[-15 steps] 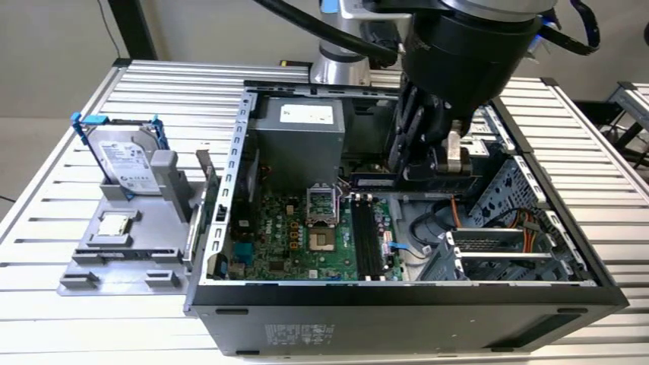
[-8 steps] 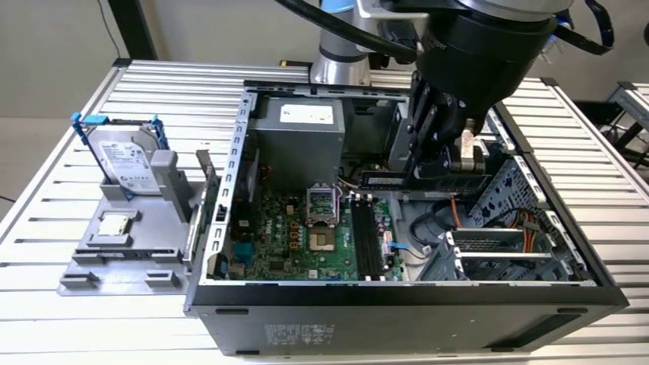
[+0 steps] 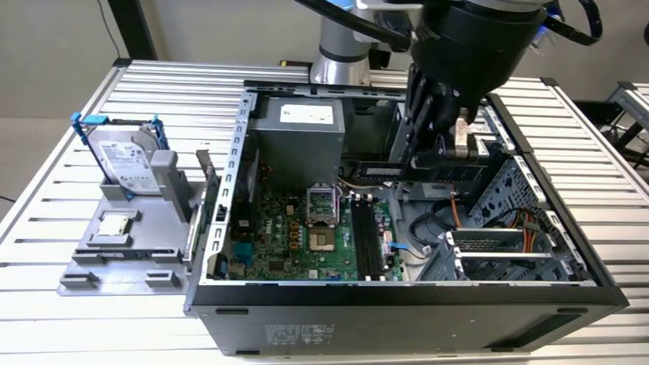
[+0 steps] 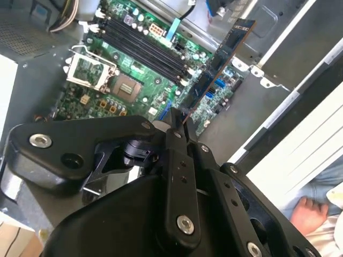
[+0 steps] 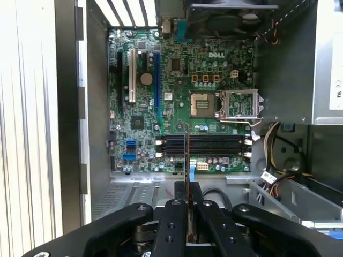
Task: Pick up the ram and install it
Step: 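Insert the ram into the slot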
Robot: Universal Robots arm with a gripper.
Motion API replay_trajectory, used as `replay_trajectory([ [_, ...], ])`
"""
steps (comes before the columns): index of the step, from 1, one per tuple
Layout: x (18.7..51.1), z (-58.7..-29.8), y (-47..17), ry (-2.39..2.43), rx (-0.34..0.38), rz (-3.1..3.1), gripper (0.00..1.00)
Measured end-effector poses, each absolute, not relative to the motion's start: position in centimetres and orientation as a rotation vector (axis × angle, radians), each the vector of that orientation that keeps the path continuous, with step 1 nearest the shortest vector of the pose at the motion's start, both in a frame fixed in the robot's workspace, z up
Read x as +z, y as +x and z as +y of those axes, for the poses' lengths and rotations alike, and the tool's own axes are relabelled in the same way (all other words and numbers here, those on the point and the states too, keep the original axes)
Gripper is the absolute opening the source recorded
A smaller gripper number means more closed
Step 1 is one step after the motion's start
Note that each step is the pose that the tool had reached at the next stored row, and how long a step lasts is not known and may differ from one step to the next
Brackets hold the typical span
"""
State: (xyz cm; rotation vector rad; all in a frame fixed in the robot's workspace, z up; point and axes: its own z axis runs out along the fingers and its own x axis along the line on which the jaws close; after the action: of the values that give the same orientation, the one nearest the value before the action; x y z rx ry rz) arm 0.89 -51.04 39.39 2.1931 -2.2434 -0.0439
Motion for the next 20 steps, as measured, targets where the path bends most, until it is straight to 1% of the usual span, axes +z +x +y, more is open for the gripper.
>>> replay_trajectory([
  [13,39.3,-47.9,0.9,2.184,-0.044,-2.252,0.00],
  [20,39.2,-47.3,1.0,2.152,-0.044,-2.283,0.00],
])
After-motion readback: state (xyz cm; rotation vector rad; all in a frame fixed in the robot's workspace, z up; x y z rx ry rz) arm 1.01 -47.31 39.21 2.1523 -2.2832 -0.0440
